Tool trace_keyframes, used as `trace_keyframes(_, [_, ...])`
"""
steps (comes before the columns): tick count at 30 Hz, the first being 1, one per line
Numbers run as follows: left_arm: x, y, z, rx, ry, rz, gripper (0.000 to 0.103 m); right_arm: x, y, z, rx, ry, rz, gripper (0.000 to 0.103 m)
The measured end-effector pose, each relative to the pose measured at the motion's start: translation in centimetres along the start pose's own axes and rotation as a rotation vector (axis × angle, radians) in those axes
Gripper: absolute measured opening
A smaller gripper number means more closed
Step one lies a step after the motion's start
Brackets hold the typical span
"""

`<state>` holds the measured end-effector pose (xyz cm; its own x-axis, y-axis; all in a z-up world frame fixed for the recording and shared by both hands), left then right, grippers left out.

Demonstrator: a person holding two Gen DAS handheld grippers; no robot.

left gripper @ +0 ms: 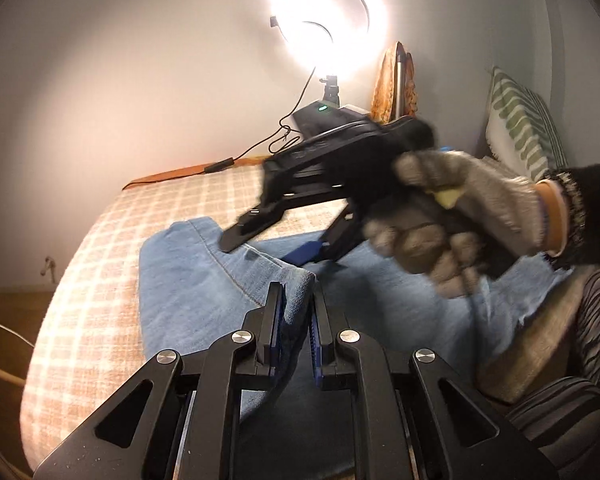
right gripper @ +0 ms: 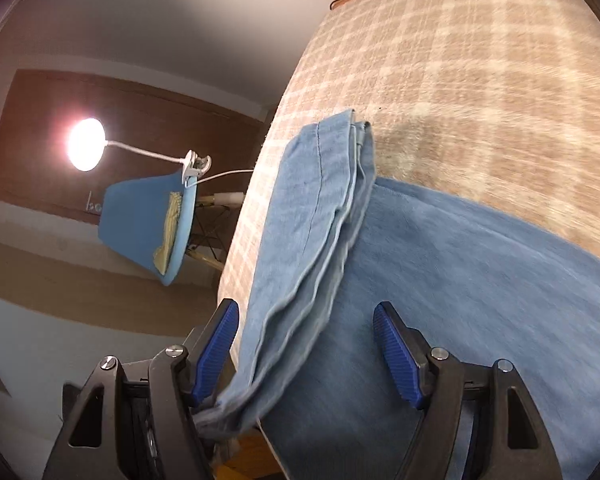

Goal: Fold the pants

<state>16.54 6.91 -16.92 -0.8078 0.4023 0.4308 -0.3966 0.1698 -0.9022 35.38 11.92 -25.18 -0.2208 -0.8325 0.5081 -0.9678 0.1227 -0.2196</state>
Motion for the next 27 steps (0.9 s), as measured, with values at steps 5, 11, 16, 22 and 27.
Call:
trace_keyframes(5, [0.2,0.0,0.2,0.008,0.019,0.009,0.010,-1.7,-2.1,0.3,-0.048,-0.030,0.050,0.068])
trace_keyframes(11, [0.7,0.5,0.9,0.011,0.035,0.006,0.010,-1.6,-3.4,0.3,-0.036,-0.011,0.096,0.019])
trace_keyframes(16, [0.5,1.1,2.3,0.022,0.064,-0.006,0.010,0.2,-3.1,-1.1,0.079,0.078,0.125,0.008])
trace_keyframes(22, [0.5,0.2,5.4,0.020,0.119,0.025,0.010,4.0,-2.9,-2.5,0.172,0.182,0.166,0.007])
trace_keyframes(27, [0.7,-0.9,8.0,0.003,0.177,0.040,0.010,7.9,-2.2,-2.7,0.190,0.228,0.196,0.007])
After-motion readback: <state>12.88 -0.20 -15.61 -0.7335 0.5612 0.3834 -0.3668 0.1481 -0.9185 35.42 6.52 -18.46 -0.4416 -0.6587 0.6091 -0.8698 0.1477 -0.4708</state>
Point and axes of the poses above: each gripper's, at about its wrist camera, not at the fingertips, and x roughly against the way its jaws point, z to its right, y to its underside, the point moved 6 cm from there along -x, roughly the way its jaws point, and after that the axes turned 8 degrees about z, right-handed, at the moved point
